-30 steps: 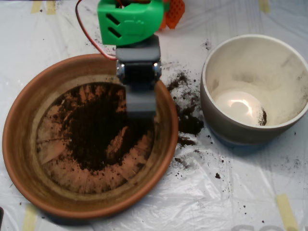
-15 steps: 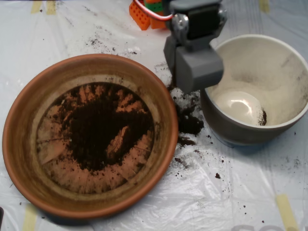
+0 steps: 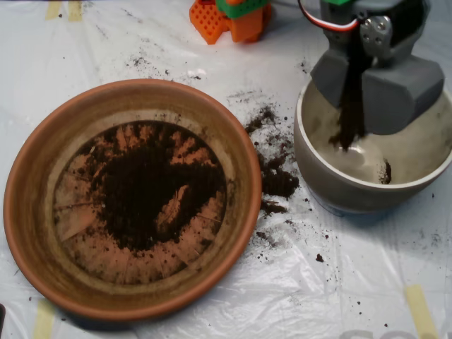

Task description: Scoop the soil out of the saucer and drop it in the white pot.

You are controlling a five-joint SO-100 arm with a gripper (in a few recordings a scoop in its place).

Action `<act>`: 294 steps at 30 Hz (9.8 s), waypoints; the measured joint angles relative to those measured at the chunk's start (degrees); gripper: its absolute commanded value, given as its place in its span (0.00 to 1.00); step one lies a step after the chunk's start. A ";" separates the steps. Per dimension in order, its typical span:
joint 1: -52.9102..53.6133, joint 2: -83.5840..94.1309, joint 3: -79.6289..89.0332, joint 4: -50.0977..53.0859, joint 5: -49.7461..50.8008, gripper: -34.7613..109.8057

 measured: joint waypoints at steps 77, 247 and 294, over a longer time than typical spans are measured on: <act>59.77 -16.61 30.67 -23.91 4.04 0.55; 30.41 15.12 21.01 -6.24 10.28 0.52; 46.76 -18.11 28.48 -15.56 2.64 0.56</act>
